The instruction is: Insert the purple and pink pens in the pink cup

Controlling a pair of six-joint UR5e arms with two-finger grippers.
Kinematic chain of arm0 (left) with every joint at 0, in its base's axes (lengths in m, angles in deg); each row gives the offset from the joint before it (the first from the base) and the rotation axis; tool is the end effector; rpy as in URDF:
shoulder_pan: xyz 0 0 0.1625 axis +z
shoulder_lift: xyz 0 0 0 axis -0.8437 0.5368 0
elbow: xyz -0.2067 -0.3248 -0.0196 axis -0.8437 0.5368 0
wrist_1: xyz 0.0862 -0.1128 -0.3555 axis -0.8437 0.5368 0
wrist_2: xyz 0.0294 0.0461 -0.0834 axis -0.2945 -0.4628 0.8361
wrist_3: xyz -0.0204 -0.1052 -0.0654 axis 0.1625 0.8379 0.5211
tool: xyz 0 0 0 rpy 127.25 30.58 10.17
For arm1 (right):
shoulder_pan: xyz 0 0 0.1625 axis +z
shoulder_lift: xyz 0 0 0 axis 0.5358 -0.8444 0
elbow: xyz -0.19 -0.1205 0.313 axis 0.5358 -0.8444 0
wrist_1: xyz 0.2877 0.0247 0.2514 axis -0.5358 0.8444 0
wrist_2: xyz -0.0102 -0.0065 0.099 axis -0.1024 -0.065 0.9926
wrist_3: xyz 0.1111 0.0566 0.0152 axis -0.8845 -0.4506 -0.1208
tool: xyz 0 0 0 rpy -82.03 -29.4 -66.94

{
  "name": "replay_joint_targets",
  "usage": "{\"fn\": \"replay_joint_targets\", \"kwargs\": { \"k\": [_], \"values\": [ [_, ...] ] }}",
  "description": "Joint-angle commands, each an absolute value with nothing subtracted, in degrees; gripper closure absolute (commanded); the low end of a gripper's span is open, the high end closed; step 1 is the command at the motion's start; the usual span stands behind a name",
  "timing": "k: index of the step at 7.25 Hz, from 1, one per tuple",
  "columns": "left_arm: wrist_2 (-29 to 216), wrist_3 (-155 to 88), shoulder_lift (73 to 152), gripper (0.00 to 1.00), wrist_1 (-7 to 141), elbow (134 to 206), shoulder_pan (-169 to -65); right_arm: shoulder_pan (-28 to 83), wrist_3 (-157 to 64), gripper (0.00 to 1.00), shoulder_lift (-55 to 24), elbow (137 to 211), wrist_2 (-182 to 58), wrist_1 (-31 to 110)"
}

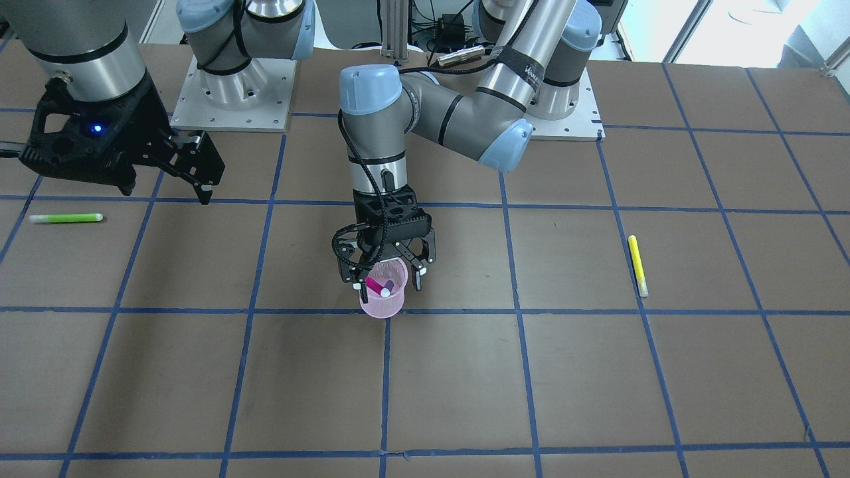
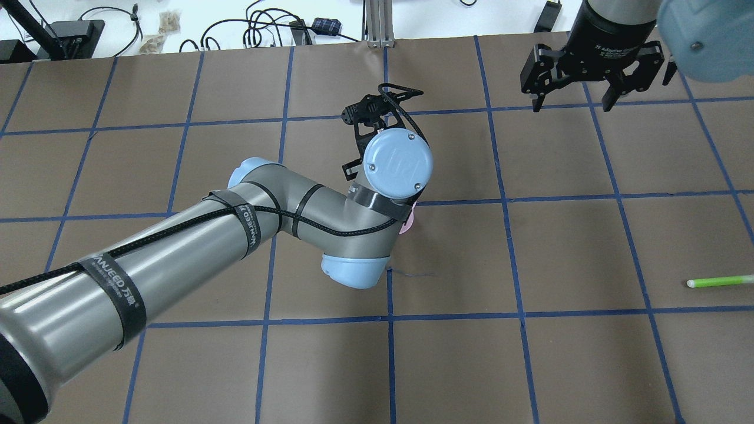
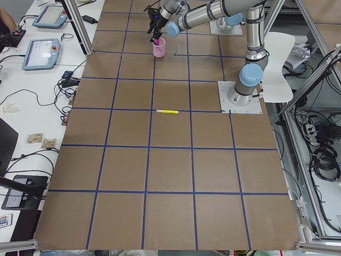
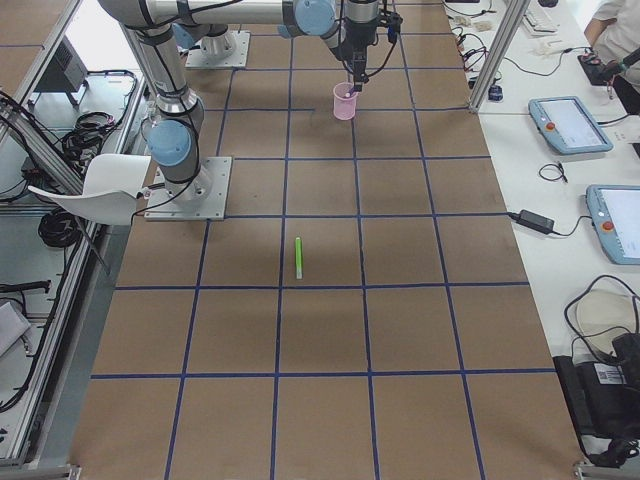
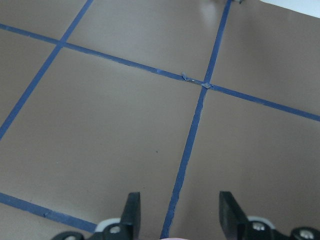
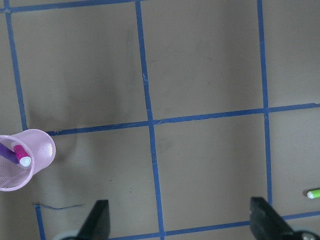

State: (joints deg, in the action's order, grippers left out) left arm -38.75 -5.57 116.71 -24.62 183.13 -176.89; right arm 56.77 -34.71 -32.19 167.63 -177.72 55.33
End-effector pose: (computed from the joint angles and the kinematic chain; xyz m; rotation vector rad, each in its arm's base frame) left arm -0.3636 -0.4643 0.2390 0.4808 -2.9630 0.9253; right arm 0.1194 -0.4904 0.4277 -0.1435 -3.0850 0.0814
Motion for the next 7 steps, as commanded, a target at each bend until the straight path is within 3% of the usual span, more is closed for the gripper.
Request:
{"fn": "replay_joint_targets", "kwargs": {
  "k": [1,5,7],
  "values": [
    [-38.7,-6.3,116.3,0.00,-24.0,182.4,-176.8,56.6,-34.6,0.00,-32.2,167.6,-177.7,55.3],
    [-38.3,-10.9,113.3,0.00,-16.8,180.7,-175.7,57.2,-35.0,0.00,-33.1,167.5,-171.9,55.3],
    [-36.7,-14.2,110.6,0.00,0.8,174.9,-171.4,57.3,-34.3,0.00,-33.1,167.5,-173.3,55.2]
  ]
}}
